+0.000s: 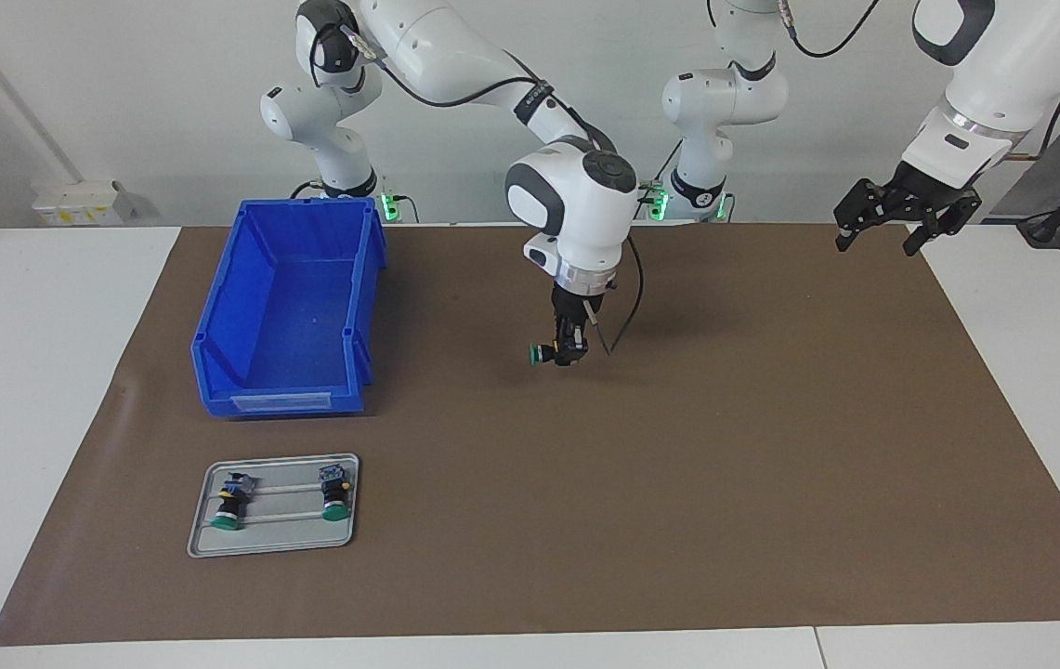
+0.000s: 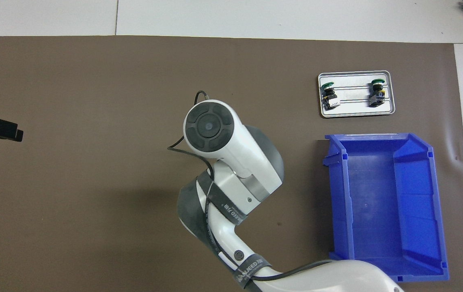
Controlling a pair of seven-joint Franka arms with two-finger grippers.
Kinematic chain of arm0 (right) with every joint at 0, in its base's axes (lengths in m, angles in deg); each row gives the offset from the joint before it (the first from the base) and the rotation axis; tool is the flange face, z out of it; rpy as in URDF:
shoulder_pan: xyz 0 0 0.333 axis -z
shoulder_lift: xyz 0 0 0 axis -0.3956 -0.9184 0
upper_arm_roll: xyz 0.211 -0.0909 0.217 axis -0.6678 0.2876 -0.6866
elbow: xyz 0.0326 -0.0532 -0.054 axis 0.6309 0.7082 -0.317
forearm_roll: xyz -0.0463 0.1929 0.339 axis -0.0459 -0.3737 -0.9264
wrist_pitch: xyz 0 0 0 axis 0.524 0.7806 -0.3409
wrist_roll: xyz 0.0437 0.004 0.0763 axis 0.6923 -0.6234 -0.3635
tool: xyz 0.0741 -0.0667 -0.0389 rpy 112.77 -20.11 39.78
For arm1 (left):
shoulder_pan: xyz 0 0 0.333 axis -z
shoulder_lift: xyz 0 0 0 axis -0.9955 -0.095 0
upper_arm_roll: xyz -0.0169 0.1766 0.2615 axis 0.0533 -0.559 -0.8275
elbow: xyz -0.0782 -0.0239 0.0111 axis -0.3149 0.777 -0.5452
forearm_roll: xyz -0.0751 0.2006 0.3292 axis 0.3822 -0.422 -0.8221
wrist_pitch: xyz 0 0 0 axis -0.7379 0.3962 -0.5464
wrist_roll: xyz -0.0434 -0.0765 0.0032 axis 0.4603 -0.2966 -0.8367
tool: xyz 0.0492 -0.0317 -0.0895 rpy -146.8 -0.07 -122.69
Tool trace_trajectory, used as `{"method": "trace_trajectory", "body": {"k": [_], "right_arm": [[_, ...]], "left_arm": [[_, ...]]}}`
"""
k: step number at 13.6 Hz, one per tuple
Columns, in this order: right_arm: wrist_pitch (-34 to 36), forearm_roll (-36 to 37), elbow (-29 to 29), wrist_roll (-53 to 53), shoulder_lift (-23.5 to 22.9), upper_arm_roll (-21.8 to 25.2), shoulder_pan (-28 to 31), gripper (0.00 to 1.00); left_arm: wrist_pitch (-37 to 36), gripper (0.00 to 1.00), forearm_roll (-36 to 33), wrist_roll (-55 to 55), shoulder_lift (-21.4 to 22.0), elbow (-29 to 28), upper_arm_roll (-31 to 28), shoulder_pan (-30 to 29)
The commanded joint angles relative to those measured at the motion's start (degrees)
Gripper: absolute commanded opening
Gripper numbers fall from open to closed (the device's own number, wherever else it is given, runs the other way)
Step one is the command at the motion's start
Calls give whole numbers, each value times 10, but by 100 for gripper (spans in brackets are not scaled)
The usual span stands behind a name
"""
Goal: Place and press button with both arms
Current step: 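Carry the button to the table center and open the right gripper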
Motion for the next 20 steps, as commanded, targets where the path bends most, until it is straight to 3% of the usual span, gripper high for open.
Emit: {"method": "trace_trajectory", "body": {"k": [1, 4, 8, 10, 13, 15, 20], "right_arm": [[-30, 13, 5, 50, -15, -1, -13, 0], [-109, 19, 49, 43, -13, -1, -31, 0], [-121, 21, 78, 34, -4, 0, -37, 0], [-111, 21, 77, 32, -3, 0, -37, 98], [-72, 48, 63, -12, 11, 0, -30, 100], [-68, 43, 71, -72, 55, -1, 2, 100], [8, 20, 73, -289, 153, -1, 78, 100]], "left_arm": [[1, 100, -8, 1, 16, -17, 4, -3], [1, 100, -8, 1, 16, -17, 4, -3], [1, 100, -9, 1, 16, -17, 4, -3], [1, 100, -8, 1, 16, -17, 4, -3], [-14, 100, -9, -1, 17, -12, 5, 2], [-66, 100, -9, 2, 25, -11, 7, 4], [-72, 100, -9, -3, 29, -18, 8, 6]]}}
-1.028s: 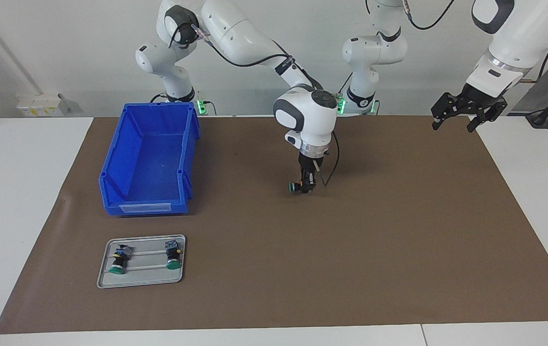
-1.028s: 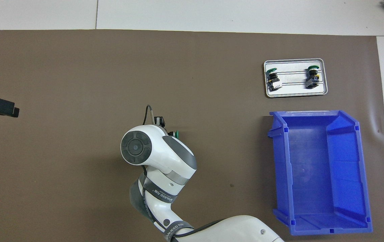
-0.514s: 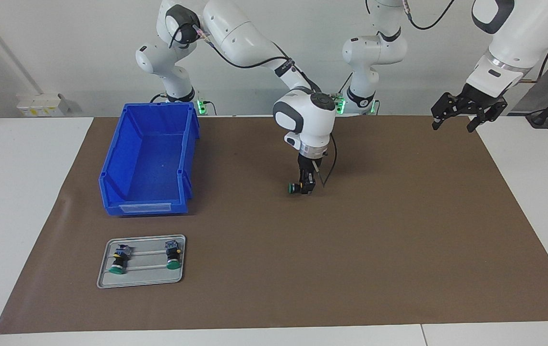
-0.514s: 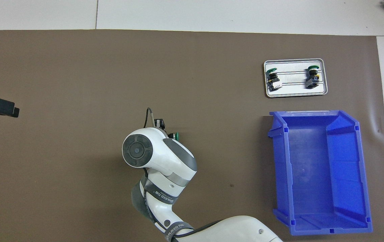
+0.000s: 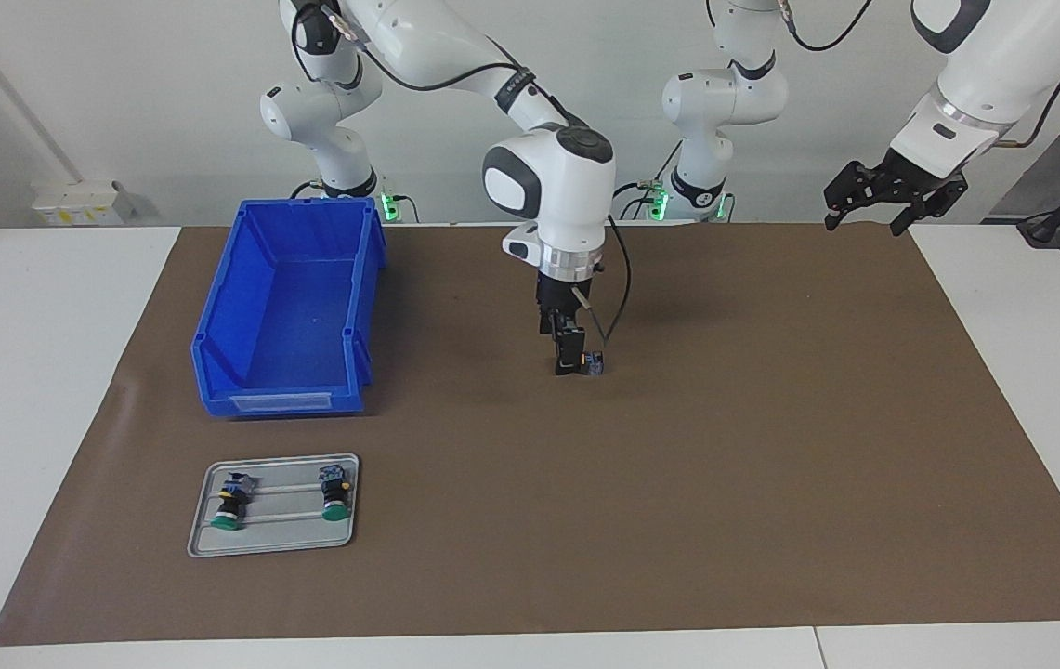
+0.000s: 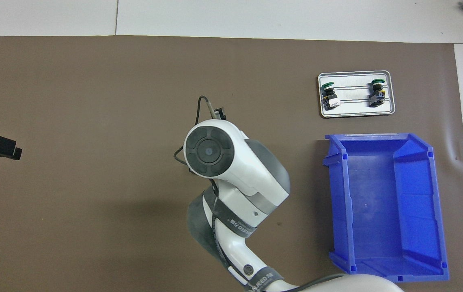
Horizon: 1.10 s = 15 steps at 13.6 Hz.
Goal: Place and press button with both arms
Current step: 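Carry the button to the table center and open the right gripper, then withdraw the right gripper while the left gripper reaches toward the button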
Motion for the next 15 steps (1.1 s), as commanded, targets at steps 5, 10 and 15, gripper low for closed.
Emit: {"method": "trace_trajectory", "body": {"k": [5, 10, 15], "right_arm": [[63, -67, 23, -347, 112, -7, 129, 100], [128, -76, 21, -643, 171, -7, 229, 100], [177, -78, 20, -844, 210, -6, 308, 100]], "left_arm": [[110, 100, -9, 68, 25, -59, 11, 56], [179, 100, -8, 252, 33, -115, 18, 115], [228, 96, 22, 433, 17, -140, 18, 163]]}}
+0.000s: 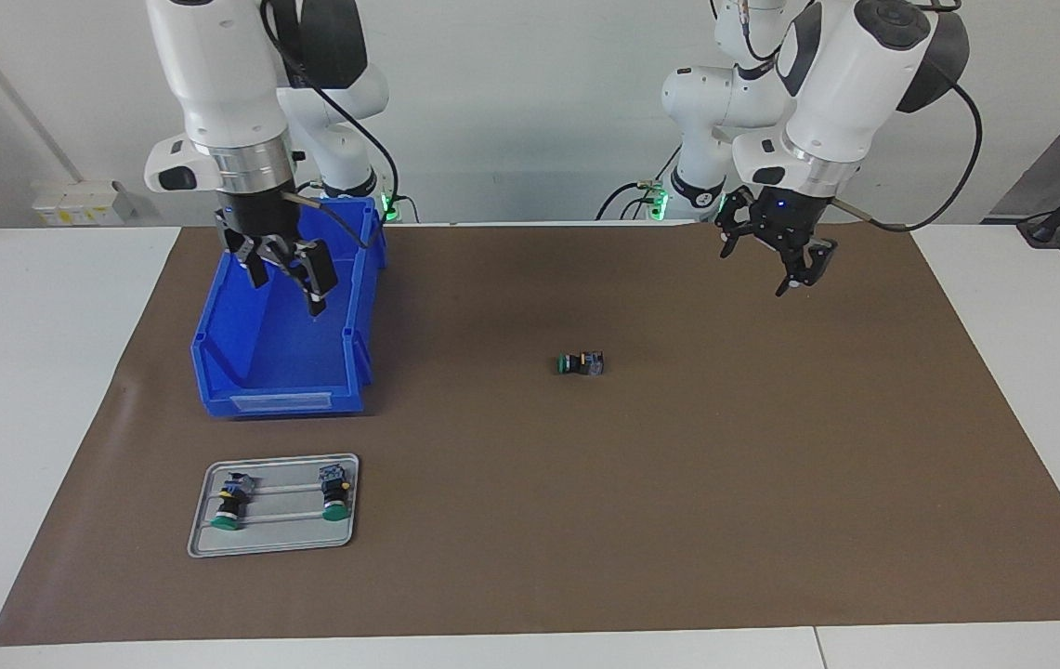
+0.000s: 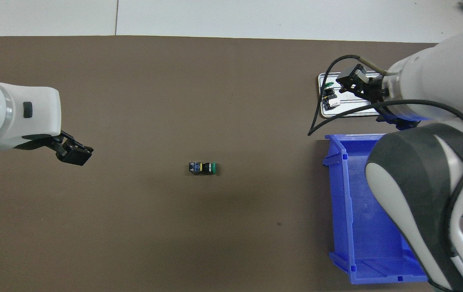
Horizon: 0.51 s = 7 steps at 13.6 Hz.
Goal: Place and press button with both arms
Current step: 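Withdraw the right gripper while the left gripper reaches toward the button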
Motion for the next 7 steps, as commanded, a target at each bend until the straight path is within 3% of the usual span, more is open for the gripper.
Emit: {"method": "trace_trajectory", "body": {"k": [1, 4, 7], "right_arm": [[24, -25, 16, -76, 38, -7, 36, 100], [51, -44, 15, -229, 58, -4, 78, 100], [91, -36, 10, -256, 62, -1, 88, 100]], "left_arm": [[35, 93, 8, 82, 1, -27, -8, 36], [88, 90, 9, 103, -31, -40, -9, 91], [152, 92, 9, 91, -67, -65, -9, 133]]}}
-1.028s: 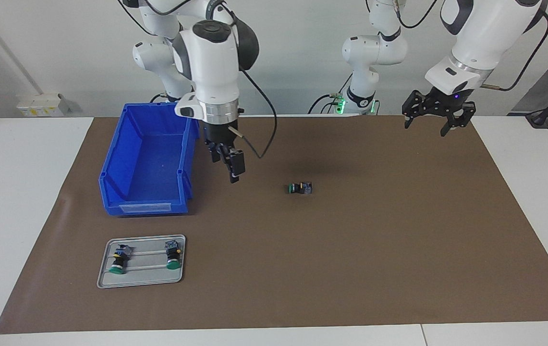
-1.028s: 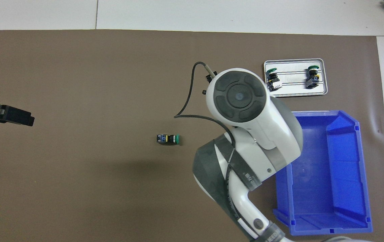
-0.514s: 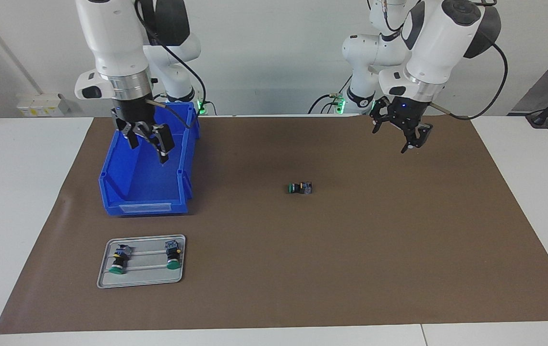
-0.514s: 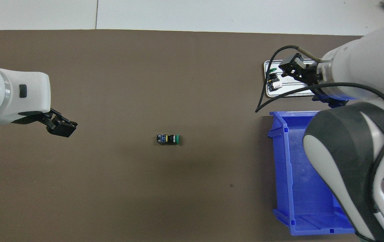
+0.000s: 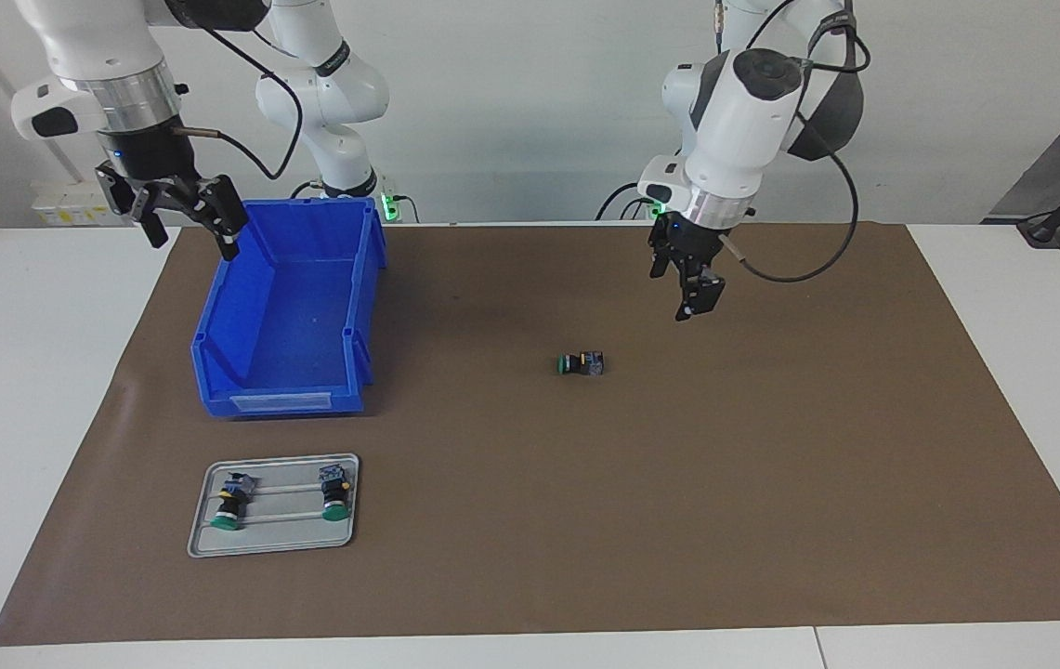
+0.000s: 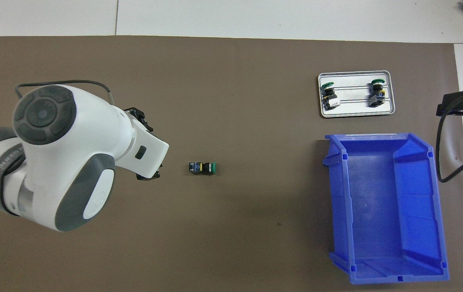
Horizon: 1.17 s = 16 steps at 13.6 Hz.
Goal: Place and press button with both arms
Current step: 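Withdraw the right gripper while the left gripper reaches toward the button, then lower the left gripper over the button and close on it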
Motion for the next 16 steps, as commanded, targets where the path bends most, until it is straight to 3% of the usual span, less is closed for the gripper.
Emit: {"method": "trace_trajectory", "body": {"k": [1, 4, 11, 16], "right_arm": [[57, -16, 1, -19, 6, -3, 11, 100], [79, -16, -5, -24, 1, -7, 10, 100], [60, -5, 3, -62, -11, -7, 10, 100], [89, -15, 2, -62, -13, -7, 8, 100]], "left_arm": [[75, 92, 6, -1, -24, -36, -11, 40], [137, 96, -1, -11, -38, -59, -12, 55], [197, 92, -15, -62, -163, -28, -13, 102], [223, 89, -27, -86, -187, -36, -12, 117]]}}
